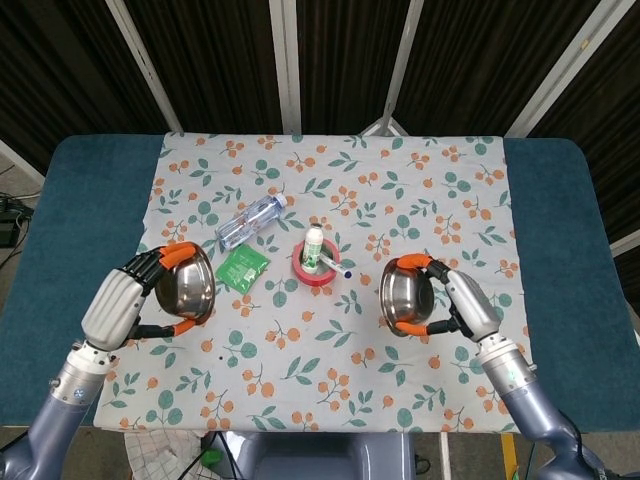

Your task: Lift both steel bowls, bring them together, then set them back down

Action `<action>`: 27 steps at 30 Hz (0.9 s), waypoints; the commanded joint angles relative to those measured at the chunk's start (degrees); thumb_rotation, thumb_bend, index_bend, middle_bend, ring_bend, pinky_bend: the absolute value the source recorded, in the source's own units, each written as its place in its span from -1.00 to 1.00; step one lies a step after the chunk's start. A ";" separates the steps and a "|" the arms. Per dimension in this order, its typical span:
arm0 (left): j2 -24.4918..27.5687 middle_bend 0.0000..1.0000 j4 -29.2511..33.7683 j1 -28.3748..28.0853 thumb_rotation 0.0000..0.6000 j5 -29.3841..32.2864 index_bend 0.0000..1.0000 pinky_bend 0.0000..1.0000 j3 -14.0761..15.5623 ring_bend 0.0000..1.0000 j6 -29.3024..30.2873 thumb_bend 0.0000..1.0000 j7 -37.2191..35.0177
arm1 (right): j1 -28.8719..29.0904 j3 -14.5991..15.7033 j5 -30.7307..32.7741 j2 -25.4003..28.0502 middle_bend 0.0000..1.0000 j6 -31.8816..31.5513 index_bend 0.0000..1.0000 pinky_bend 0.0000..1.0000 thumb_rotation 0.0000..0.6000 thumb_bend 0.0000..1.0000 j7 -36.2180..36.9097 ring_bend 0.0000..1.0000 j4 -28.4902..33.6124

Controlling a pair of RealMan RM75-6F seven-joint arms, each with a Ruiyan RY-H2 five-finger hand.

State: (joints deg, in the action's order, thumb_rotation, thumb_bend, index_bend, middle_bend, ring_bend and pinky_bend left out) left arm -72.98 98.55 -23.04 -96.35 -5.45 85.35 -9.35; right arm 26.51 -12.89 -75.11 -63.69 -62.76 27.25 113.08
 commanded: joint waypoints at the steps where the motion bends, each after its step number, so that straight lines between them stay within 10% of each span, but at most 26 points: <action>1: -3.44 -0.65 -4.92 0.03 1.00 -3.05 -0.62 -0.34 -0.20 -0.52 3.51 -1.00 -5.46 | -1.35 -2.51 -5.19 1.03 -0.37 -0.43 0.06 0.02 1.00 -0.70 16.81 -0.02 -3.27; 9: -10.72 -0.65 -14.92 -1.47 1.00 -4.99 -0.62 -0.34 -0.56 -0.52 6.67 -1.00 -15.29 | -0.68 -3.40 -8.20 -3.51 -0.37 -2.84 0.07 0.02 1.00 -0.70 31.48 -0.02 -8.88; 27: -22.16 -0.66 -25.39 -5.08 1.00 -8.19 -0.61 -0.35 -1.20 -0.52 12.74 -1.00 -23.89 | 0.99 0.05 -13.10 -11.26 -0.37 -6.38 0.09 0.02 1.00 -0.69 28.36 -0.02 -9.12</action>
State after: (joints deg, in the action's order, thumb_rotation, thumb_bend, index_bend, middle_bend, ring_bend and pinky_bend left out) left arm -94.54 73.61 -27.82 -104.28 -6.72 97.64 -32.91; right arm 27.28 -13.10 -88.03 -74.52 -68.98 56.14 103.54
